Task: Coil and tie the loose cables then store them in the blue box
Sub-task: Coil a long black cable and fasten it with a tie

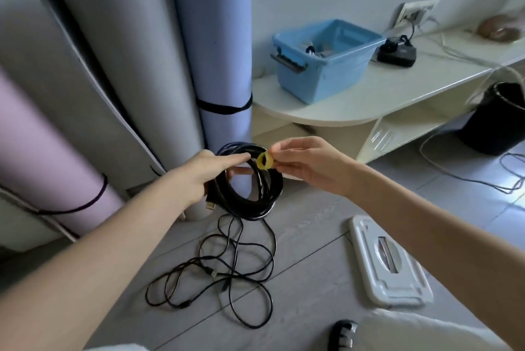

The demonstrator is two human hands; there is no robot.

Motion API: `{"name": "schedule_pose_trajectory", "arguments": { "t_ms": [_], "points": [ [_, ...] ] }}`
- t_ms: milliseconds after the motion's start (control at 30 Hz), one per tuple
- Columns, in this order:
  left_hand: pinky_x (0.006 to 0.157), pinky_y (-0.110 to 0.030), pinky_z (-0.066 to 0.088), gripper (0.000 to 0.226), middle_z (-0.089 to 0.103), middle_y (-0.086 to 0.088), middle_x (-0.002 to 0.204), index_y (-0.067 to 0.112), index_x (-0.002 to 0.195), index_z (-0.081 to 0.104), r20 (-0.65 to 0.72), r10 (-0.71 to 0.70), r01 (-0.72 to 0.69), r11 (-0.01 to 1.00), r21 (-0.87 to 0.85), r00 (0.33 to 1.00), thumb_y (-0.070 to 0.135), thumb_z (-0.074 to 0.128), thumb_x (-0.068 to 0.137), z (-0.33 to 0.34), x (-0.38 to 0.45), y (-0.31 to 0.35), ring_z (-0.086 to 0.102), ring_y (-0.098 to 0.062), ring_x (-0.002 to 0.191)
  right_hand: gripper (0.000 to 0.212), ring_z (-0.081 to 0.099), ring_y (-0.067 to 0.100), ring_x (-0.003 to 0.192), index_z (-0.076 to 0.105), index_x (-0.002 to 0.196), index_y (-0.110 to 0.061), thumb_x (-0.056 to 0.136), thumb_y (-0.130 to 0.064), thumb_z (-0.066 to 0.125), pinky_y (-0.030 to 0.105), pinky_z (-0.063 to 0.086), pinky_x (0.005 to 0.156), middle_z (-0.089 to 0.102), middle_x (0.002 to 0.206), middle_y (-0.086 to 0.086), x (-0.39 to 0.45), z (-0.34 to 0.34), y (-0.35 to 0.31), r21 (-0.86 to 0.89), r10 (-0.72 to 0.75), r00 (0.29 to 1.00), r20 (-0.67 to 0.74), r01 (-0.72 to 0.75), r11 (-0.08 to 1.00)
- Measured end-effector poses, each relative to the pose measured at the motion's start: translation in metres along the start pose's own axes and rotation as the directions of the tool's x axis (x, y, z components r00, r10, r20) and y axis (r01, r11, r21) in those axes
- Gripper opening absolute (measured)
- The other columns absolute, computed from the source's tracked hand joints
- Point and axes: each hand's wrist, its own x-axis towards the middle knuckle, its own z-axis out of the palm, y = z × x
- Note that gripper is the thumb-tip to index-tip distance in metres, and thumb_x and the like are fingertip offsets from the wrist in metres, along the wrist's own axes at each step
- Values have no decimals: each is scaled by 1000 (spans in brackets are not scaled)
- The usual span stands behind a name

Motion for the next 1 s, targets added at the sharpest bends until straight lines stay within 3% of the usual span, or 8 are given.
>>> {"name": "schedule_pose_trajectory", "arguments": {
  "t_ms": [67, 167, 367, 467, 600, 733, 867, 1000],
  "points": [
    [44, -19, 39, 29, 53, -8, 62, 8, 73, 54, -2, 46, -46, 999, 23, 999, 28, 75, 76, -3, -21, 8, 45, -14, 50, 11, 68, 14, 74, 66, 83, -1, 83, 8, 58, 18, 55, 72, 69, 81, 10, -15, 16, -7, -153, -55, 998, 11, 56, 987],
    [39, -15, 36, 29, 44, 0, 49, 11, 64, 52, 66, 83, -89, 991, 96, 994, 22, 77, 74, -2, -53, 12, 44, -10, 43, 13, 64, 7, 64, 68, 84, -2, 81, 9, 62, 14, 50, 66, 68, 78, 12, -40, 41, -13, -388, -163, 986, -23, 142, 911],
    [36, -15, 39, 23, 49, 1, 55, 7, 87, 53, 141, 80, -85, 996, 29, 987, 13, 73, 77, -2, -83, 9, 49, -3, 36, 27, 60, 22, 73, 52, 102, -7, 81, 3, 66, 27, 49, 78, 67, 81, 9, -58, 51, -19, -489, -119, 992, -29, 90, 868],
    [35, -16, 39, 25, 49, -1, 56, 6, 92, 51, 147, 91, -97, 995, 35, 985, 11, 71, 79, -12, -85, 7, 49, -3, 35, 23, 61, 20, 70, 52, 90, -12, 80, 3, 67, 35, 50, 80, 68, 80, 9, -56, 59, -27, -585, -82, 996, 46, 93, 805],
    [43, -17, 37, 12, 50, 1, 48, 6, 74, 58, 216, 86, -132, 968, 213, 973, 9, 67, 82, -19, -81, 1, 47, -10, 42, 15, 55, 5, 57, 61, 78, -19, 76, -9, 72, 28, 49, 70, 67, 64, -4, -47, 61, -35, -923, -182, 978, 102, 162, 349],
    [59, -24, 39, 13, 51, -2, 60, 8, 79, 59, 262, 67, -151, 936, 318, 963, 17, 68, 83, -22, -77, -3, 46, -15, 55, 16, 54, 8, 64, 73, 84, -12, 75, -24, 75, 22, 46, 69, 69, 72, 2, -51, 57, -49, -972, -209, 973, 94, 136, 192],
    [43, -14, 36, 24, 47, -1, 66, 13, 88, 53, 311, 121, -236, 901, 365, 943, 33, 66, 85, -18, -86, 1, 45, -9, 52, 27, 48, 8, 52, 72, 83, -6, 73, -30, 77, 12, 38, 50, 64, 66, 4, -55, 50, -56, -945, -122, 992, 32, 70, 319],
    [34, -13, 30, 41, 43, -3, 65, 10, 85, 47, 322, 175, -305, 857, 416, 930, 50, 52, 87, -13, -89, -1, 39, -7, 43, 33, 47, 12, 55, 69, 85, 2, 78, -30, 72, 16, 41, 52, 60, 65, 3, -59, 45, -58, -912, 64, 998, 15, -12, 411]
  ]
}}
